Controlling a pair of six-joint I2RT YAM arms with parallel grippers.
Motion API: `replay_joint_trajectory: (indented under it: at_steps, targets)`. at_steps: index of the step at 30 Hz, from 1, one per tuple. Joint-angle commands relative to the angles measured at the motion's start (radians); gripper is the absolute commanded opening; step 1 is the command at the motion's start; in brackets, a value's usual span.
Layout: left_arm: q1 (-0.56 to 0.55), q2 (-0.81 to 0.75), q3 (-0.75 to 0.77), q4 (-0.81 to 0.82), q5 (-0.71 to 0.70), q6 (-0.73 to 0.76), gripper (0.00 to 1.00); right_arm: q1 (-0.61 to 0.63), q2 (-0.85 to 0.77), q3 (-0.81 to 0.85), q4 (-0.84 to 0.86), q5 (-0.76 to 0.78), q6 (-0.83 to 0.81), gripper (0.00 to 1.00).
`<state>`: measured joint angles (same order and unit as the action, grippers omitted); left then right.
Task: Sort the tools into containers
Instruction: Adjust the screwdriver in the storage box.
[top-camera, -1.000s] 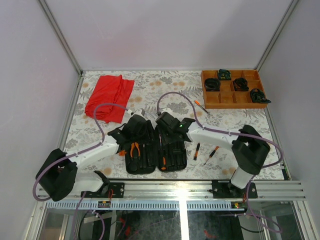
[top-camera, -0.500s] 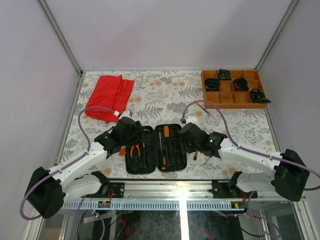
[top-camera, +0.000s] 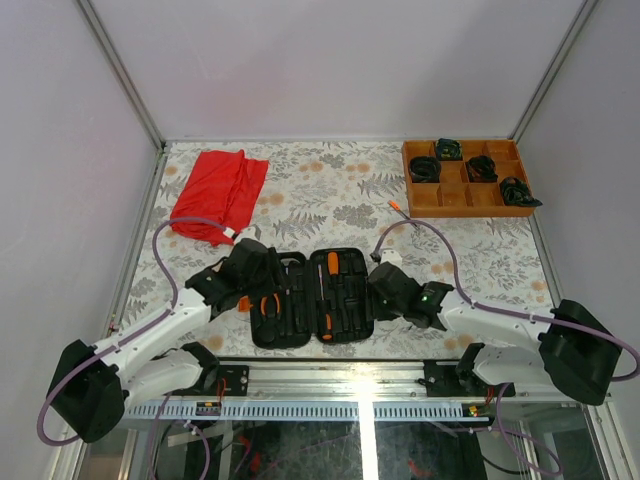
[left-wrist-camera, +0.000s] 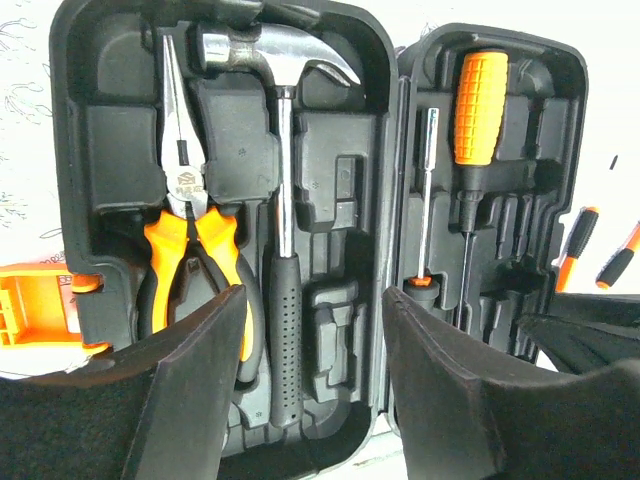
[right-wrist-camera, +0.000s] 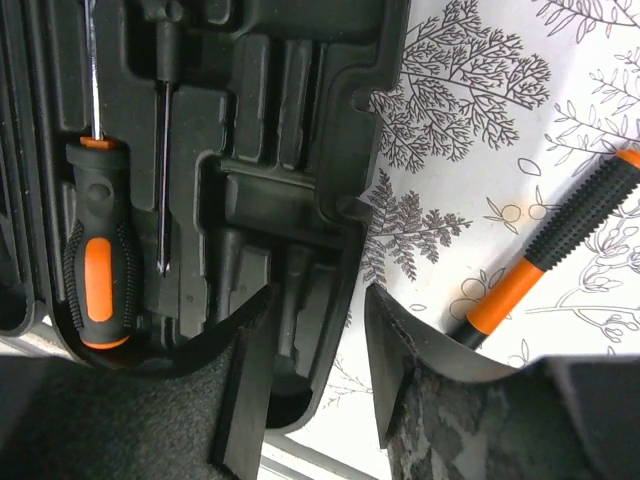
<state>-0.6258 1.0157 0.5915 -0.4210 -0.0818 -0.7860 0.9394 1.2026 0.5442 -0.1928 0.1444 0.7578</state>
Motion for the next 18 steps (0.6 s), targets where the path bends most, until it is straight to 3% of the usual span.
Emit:
replay_joint_trajectory:
  at_steps: [1, 10, 18]
  targets:
    - [0.012, -0.016, 0.006, -0.019, -0.034, 0.011, 0.56, -0.006, 0.048, 0.021, 0.039, 0.033, 0.038, 0.42]
    - [0.058, -0.065, -0.033, -0.036, -0.012, 0.02, 0.57, -0.07, 0.121, 0.052, -0.005, 0.078, 0.07, 0.18]
    - [0.098, -0.097, -0.001, -0.071, 0.016, 0.027, 0.59, -0.12, 0.173, 0.084, 0.036, 0.07, 0.05, 0.1]
